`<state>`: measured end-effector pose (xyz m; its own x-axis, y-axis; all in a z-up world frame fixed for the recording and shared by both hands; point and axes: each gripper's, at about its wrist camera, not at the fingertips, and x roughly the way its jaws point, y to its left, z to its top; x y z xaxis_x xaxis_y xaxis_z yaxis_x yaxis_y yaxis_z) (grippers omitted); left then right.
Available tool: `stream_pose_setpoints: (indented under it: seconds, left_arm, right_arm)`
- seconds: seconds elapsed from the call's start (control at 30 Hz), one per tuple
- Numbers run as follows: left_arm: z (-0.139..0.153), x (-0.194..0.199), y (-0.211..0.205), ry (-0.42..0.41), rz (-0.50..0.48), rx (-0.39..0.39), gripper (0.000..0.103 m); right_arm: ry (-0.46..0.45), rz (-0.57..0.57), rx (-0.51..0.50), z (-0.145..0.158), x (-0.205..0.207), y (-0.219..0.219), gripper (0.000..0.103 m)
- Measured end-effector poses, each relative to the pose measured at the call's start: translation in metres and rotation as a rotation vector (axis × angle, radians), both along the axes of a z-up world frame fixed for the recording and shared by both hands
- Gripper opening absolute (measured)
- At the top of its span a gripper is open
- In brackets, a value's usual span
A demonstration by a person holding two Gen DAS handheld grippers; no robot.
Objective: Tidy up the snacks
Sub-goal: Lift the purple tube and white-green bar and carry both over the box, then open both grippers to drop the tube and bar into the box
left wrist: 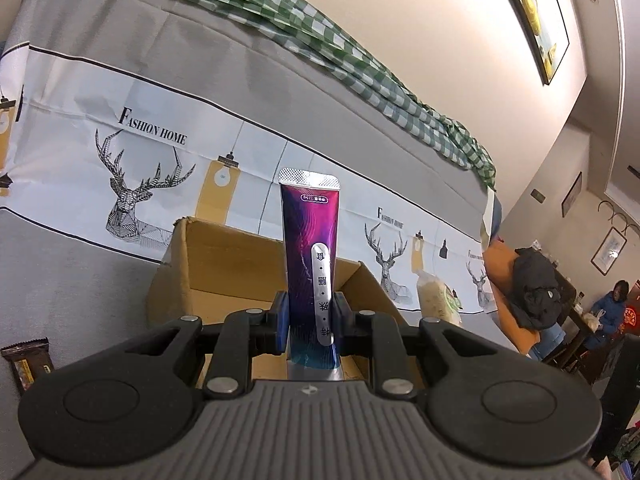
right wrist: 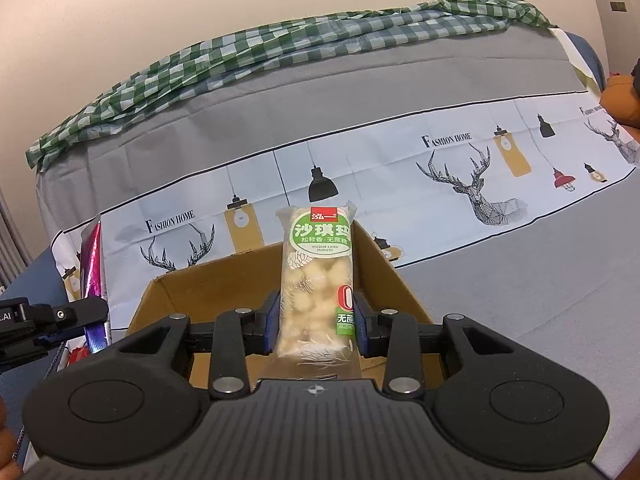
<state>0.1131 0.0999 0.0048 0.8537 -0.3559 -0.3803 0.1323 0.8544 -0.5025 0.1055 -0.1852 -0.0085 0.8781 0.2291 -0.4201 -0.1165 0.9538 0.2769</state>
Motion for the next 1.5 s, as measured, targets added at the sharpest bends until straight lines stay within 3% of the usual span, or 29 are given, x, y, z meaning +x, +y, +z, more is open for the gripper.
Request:
stream_pose_setpoints:
  seconds: [1.3, 1.4, 1.47, 1.5]
  left_arm:
    - [-0.0011, 0.0029, -0.0102, -0.028, -0.065, -0.003, 0.023]
    - [-0.0011, 0.0031, -0.0108, -0.028, -0.075, -0.010, 0.026]
    - [-0.0040, 0.0055, -0.0105, -0.006, -0.098, -0.026, 0.045]
    - [-0.0049, 0.0057, -0.0106, -0.001, -0.100, -0.024, 0.045]
  right_arm:
    - [-0.058, 0.018, -0.055, 0.0010, -0.0051, 0.0067, 0.037]
    - [-0.059, 0.022, -0.055, 0.0012, -0.0054, 0.0071, 0.037]
    - [-0.053, 0.029, -0.057, 0.0007, -0.0051, 0.0080, 0.041]
    - [-0.050, 0.025, -0.061, 0.0008, -0.0044, 0.0086, 0.045]
